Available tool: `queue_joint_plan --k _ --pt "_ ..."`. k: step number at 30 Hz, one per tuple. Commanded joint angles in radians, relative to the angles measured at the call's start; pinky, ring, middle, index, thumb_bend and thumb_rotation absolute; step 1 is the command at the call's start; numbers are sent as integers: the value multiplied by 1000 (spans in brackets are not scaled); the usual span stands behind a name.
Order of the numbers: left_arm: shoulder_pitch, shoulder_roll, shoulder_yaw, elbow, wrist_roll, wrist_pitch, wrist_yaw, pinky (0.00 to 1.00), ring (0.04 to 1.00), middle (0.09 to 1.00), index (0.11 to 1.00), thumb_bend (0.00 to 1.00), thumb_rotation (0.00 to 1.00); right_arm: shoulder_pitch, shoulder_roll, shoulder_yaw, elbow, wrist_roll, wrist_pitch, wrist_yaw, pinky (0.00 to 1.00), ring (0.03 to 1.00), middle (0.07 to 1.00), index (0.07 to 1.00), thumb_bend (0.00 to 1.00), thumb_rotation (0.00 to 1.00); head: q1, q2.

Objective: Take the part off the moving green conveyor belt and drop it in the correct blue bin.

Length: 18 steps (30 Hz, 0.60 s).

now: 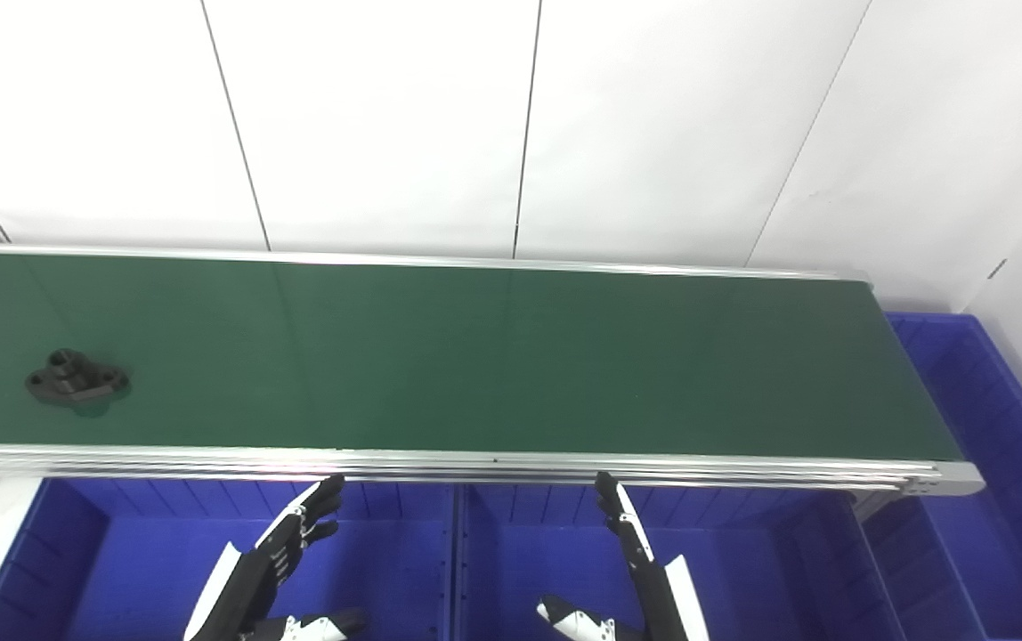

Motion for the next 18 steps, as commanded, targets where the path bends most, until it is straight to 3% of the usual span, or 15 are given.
queue_joint_plan --k 1,18 --pt "-19 -3 -1 -32 -19 -35 0 864 910 933 899 765 407 -1 8 -1 -17 6 -11 -4 928 936 957 978 817 621 6 2" --pt "-38 -27 -8 -33 -7 -35 8 847 917 933 909 737 414 9 -5 4 -15 -1 -7 5 915 927 940 983 827 645 24 -1"
